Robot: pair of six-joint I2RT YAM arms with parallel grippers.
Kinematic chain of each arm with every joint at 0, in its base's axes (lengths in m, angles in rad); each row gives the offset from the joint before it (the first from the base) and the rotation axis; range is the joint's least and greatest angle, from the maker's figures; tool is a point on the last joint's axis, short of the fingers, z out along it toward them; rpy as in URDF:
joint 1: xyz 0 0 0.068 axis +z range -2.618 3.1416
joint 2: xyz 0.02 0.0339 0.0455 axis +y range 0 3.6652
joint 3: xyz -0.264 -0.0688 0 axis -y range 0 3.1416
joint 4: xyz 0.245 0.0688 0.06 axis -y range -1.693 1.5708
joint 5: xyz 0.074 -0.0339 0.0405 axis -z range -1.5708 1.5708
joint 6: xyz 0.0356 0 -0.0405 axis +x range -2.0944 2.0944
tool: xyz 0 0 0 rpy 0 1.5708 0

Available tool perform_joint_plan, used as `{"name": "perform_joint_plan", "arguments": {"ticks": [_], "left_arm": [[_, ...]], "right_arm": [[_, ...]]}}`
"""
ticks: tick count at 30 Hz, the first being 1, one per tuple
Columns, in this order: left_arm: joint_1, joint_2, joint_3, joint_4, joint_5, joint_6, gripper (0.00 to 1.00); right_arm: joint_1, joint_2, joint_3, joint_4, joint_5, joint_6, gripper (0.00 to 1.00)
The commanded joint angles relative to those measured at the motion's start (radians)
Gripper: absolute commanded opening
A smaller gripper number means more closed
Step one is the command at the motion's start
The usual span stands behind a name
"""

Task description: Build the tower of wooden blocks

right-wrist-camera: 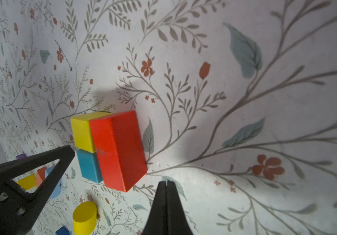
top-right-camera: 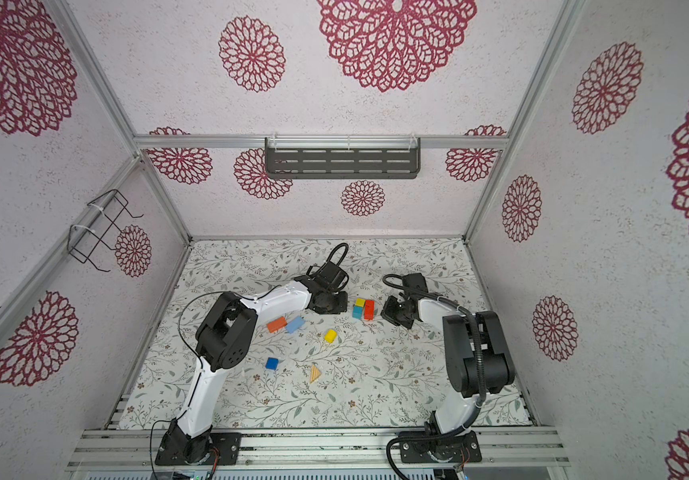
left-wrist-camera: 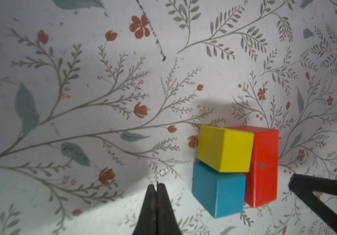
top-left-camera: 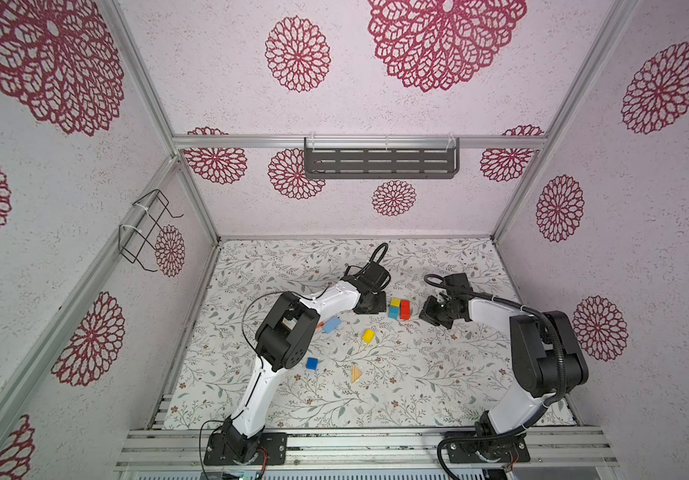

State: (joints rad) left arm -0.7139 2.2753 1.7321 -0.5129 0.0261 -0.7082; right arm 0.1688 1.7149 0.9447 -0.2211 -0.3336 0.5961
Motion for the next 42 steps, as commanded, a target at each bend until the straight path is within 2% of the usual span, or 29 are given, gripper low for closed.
{"name": "perform_joint_plan", "arguments": {"ticks": [1, 22, 42], "left_arm": [[0.006, 0.043, 0.043, 0.036, 0.031, -0.019, 0.00], [-0.021, 0.099, 0.093, 0.092, 0.090, -0.098, 0.00], [-0.034, 0.072, 0.062, 0.103, 0.074, -0.103, 0.00]], "right_arm": [[-0.008, 0.009, 0.035, 0.003, 0.009, -0.038, 0.00], [0.020, 0.068, 0.082, 0.005, -0.028, -0.064, 0.00], [0.081, 0.087, 0.114, -0.002, -0.014, -0.048, 0.00]]}}
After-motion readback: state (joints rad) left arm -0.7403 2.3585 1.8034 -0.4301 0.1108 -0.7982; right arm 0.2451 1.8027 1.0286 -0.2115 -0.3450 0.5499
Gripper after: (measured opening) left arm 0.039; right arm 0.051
